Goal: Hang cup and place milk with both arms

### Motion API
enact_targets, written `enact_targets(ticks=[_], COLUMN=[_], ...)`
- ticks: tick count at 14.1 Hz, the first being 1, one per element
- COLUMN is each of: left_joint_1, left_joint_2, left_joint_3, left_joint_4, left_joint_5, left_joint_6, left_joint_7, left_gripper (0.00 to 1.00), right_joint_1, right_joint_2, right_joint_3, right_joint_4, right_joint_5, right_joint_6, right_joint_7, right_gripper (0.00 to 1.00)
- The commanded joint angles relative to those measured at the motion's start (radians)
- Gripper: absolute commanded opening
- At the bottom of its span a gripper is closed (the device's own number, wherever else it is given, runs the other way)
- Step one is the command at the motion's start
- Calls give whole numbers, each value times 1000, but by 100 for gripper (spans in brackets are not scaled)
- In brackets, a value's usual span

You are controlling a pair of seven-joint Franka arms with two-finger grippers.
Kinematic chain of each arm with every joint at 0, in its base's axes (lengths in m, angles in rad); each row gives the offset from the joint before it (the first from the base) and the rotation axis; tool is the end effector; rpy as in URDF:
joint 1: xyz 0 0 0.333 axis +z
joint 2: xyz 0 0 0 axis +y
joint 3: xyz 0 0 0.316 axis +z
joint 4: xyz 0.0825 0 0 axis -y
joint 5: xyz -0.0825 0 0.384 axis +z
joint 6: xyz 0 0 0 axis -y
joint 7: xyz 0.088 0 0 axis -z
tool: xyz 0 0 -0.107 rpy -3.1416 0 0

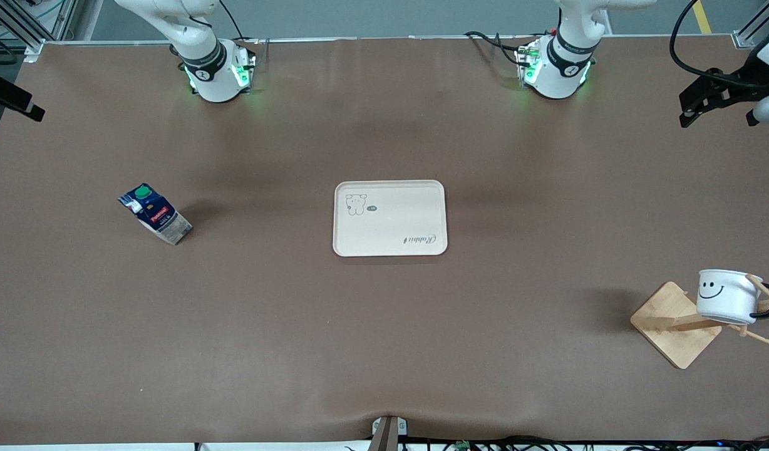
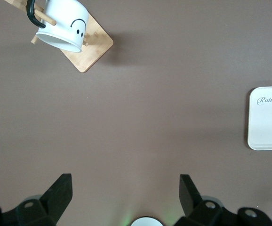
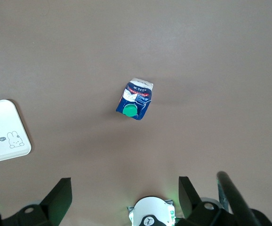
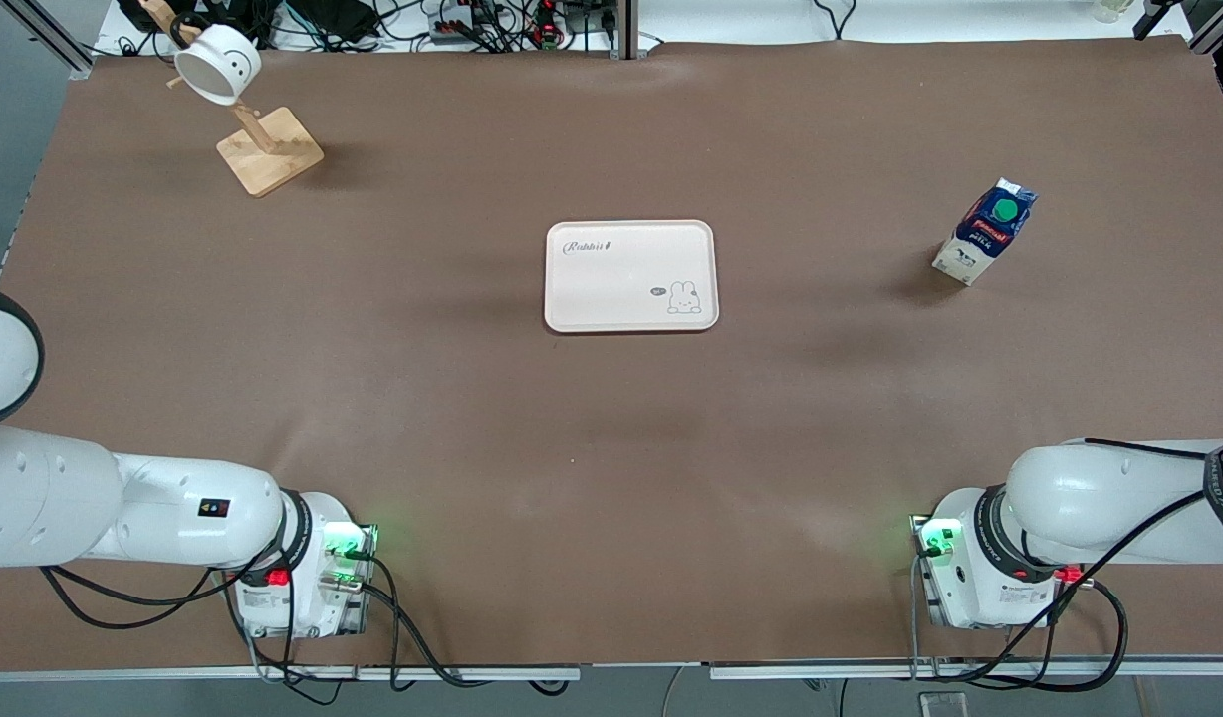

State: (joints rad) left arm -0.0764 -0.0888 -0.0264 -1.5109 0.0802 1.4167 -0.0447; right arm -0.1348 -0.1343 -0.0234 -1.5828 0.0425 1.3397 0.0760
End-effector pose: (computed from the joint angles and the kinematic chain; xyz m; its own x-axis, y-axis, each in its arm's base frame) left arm 0.5073 -0.0435 0.6865 0.9989 -0.0458 -0.0013 -0.0458 -0.9956 -0.0817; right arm 0.4810 -0.0723 0.6701 0.9689 -0.2210 -0.1115 -0.2263 -0.9734 -0.0369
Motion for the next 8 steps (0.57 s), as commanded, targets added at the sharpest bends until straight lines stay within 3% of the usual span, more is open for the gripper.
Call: enact_targets(ticks=[1,8], left_joint_1=[-3,37], left_joint_2=[-25,-19], left_joint_3=[8,-10], left_joint_4=[-29,-32], left_joint_5=[-17,-45], left_joint_6=[22,67], left_joint_7=[-6,-18], left_gripper=[100,100], right_joint_1=[-17,-17], right_joint_2=[-2,-1], right_joint_3=[10,10], right_joint_4=[3,4], right_joint_5=[-9,-9], right_joint_6=[-4,-4], right_joint_7=[-8,-10], right_gripper=[100,100])
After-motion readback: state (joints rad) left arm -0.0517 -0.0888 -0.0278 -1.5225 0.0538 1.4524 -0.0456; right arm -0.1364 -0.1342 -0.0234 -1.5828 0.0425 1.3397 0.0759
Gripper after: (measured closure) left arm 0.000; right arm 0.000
